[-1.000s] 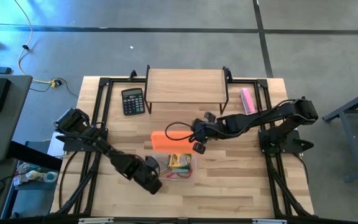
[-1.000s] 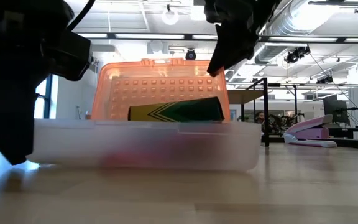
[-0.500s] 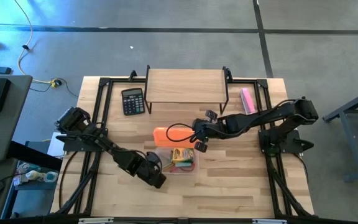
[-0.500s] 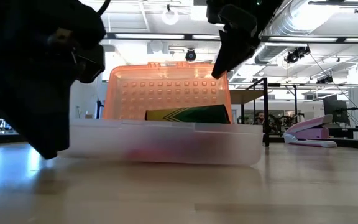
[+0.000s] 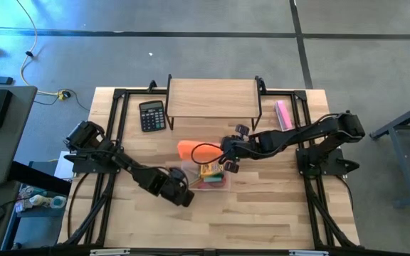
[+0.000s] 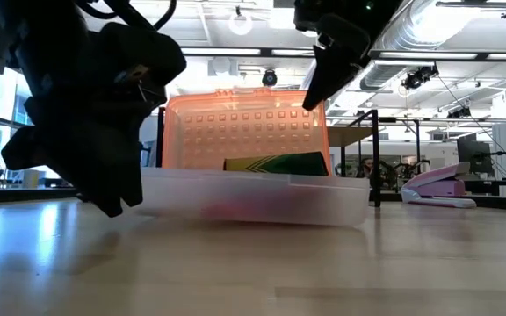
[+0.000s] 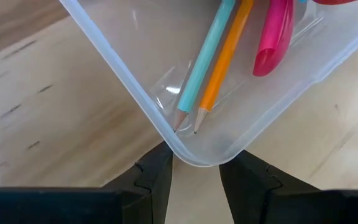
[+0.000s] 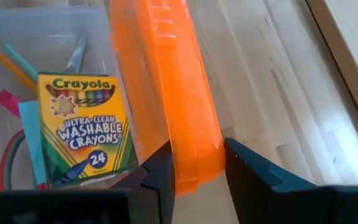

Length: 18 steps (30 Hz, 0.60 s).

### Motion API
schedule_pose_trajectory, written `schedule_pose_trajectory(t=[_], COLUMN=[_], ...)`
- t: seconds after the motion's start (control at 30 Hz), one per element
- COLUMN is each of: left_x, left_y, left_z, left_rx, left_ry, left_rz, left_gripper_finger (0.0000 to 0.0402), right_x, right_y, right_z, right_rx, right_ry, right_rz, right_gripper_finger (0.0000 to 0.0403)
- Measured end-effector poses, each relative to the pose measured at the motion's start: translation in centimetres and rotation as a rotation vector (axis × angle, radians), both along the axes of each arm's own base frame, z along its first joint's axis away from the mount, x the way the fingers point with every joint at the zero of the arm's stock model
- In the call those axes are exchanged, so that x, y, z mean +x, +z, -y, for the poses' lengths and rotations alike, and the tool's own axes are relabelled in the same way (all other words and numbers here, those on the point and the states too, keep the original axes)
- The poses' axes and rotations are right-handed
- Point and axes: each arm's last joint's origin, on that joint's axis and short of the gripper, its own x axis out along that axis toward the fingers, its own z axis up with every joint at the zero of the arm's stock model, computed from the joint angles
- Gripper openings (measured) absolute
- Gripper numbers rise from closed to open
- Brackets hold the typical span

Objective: Pack school essentials
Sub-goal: Close the supply box

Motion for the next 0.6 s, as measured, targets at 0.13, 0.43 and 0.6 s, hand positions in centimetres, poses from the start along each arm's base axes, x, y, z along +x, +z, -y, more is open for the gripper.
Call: schedule_pose_trajectory(t=[0.13, 0.43, 0.6], left_x=[0.1, 0.4, 0.4], left_y=[0.0, 0.0, 0.0], left_z=[-0.5, -1.3, -1.4], left_rx=[0.006, 0.011, -0.002], left_ry=[0.017, 0.045, 0.046], left_rz=[0.002, 0.003, -0.001], left_gripper_finger=[0.0117, 0.0117, 0.0117], right_x=[0.0, -0.3, -0.4], right_y=[0.0, -0.1, -0.1], right_z=[0.0, -0.4, -0.8], right_rx=[-0.025, -0.032, -0.037], right_ry=[0.03, 0.034, 0.043], right_rz=[-0.017, -0.043, -0.041], right_gripper_finger=[0.0108, 0.0109, 0.0109])
